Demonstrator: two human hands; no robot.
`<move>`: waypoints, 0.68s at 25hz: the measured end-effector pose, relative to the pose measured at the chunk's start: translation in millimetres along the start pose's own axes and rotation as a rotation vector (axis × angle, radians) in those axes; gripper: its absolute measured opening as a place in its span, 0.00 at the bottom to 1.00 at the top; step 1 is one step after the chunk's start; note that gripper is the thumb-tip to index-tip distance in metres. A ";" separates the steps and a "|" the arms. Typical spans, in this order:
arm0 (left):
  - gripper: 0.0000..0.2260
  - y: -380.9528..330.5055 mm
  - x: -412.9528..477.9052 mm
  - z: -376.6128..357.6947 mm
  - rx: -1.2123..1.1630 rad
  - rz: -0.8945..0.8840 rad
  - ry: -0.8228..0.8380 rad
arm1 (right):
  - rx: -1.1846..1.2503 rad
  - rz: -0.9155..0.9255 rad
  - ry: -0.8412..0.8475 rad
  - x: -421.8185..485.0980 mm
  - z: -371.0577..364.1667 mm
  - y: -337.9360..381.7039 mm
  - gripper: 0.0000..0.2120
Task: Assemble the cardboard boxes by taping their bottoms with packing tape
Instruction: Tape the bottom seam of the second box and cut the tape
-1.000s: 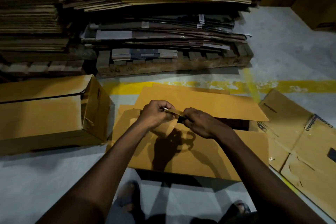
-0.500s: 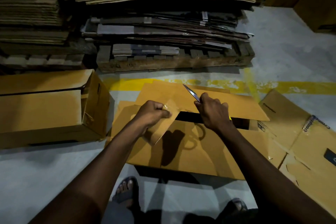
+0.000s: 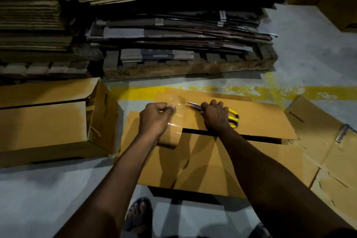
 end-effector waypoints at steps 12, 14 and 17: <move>0.20 0.8 2.9 -3.0 -0.026 0.004 -0.168 | 0.398 -0.007 -0.194 -25.7 -5.1 -15.9 0.19; 0.18 -5.6 -3.8 -7.4 0.015 -0.042 -0.175 | 0.503 0.016 -0.272 -39.5 13.0 -9.2 0.20; 0.19 -11.7 -15.5 -16.6 0.004 -0.096 -0.191 | 0.664 0.108 -0.263 -70.7 33.3 0.9 0.21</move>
Point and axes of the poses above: each hand's wrist, its own x-axis towards the middle knuckle, its own z-axis out of the back of the hand, y = z × x, the point moved 2 cm from there along x, towards the middle knuckle, and after that the axes turned 3 degrees about -z, right-handed, at the moved point
